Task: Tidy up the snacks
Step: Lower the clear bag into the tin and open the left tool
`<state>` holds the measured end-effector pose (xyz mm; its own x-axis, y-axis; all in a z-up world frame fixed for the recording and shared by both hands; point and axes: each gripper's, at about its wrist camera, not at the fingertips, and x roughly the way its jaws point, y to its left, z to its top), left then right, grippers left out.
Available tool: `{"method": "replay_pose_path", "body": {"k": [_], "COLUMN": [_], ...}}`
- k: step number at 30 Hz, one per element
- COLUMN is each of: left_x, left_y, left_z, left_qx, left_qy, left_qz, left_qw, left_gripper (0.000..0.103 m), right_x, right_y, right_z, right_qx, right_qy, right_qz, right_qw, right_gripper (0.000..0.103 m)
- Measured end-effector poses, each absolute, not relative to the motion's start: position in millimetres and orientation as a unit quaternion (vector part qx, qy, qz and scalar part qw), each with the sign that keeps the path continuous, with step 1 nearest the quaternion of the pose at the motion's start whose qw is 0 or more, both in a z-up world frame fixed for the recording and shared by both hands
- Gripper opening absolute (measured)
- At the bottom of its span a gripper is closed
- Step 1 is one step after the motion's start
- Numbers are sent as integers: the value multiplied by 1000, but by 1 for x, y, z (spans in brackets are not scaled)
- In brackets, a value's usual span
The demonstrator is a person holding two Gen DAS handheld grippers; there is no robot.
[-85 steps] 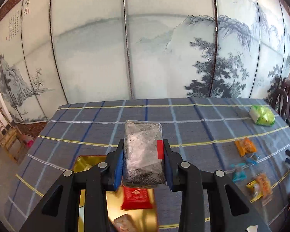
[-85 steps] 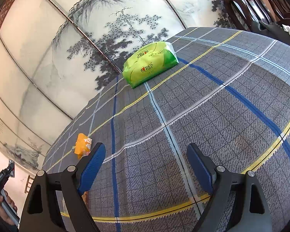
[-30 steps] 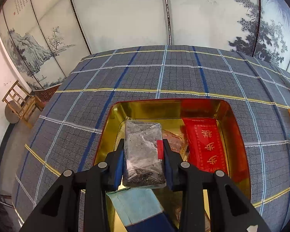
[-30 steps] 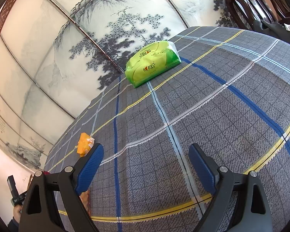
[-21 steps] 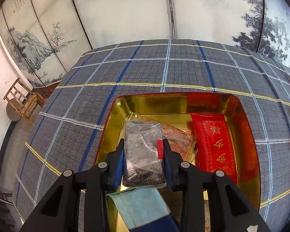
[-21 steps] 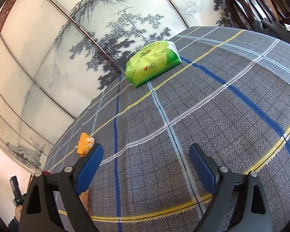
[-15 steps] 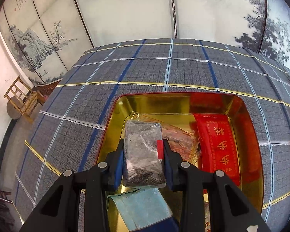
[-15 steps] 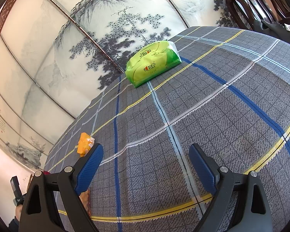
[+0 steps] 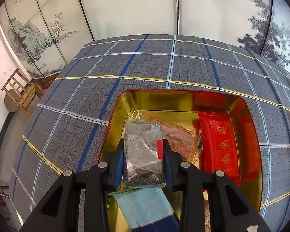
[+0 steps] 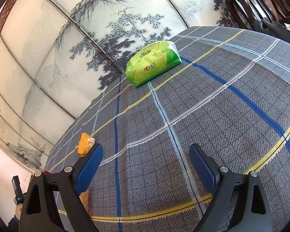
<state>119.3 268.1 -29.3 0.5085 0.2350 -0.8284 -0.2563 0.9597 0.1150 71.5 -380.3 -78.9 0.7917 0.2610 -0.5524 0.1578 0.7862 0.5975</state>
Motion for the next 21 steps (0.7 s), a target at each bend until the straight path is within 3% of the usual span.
{"method": "replay_pose_path", "body": {"k": [21], "left_x": [148], "left_y": [266], "left_z": [-41], "left_qx": [-12], "left_qy": [513], "left_qz": [130], "left_qw": [849], "left_gripper": [31], "right_x": [71], "right_y": [-380], "right_z": [-79], "right_qx": [326], "right_qy": [321], "right_qz": [30], "right_qw": [889], "right_gripper": [91]}}
